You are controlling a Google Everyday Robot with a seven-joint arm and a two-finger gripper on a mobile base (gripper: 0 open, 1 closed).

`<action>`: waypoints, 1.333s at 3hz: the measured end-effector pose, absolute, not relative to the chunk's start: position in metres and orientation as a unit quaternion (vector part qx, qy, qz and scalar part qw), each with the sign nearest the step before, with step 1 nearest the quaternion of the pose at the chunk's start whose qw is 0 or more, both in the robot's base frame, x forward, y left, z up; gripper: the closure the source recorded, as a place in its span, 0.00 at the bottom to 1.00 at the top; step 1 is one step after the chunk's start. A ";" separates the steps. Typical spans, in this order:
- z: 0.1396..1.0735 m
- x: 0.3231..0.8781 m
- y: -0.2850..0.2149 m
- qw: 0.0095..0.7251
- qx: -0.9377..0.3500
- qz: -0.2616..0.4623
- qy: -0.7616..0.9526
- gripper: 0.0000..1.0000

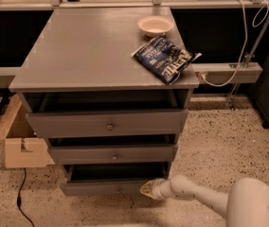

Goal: Close bottom drawer

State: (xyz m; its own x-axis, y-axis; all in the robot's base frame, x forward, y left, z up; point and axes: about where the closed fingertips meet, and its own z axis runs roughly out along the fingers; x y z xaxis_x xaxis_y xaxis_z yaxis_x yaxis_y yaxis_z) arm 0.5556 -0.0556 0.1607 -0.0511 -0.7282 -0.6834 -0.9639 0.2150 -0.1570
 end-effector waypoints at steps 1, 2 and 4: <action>0.158 0.573 -0.063 0.362 -0.602 0.129 0.700 1.00; 0.154 0.591 -0.073 0.392 -0.584 0.114 0.702 1.00; 0.155 0.633 -0.099 0.433 -0.548 0.143 0.701 1.00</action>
Offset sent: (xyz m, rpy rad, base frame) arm 0.0667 -0.0386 -0.0077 0.0338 -0.2102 -0.1408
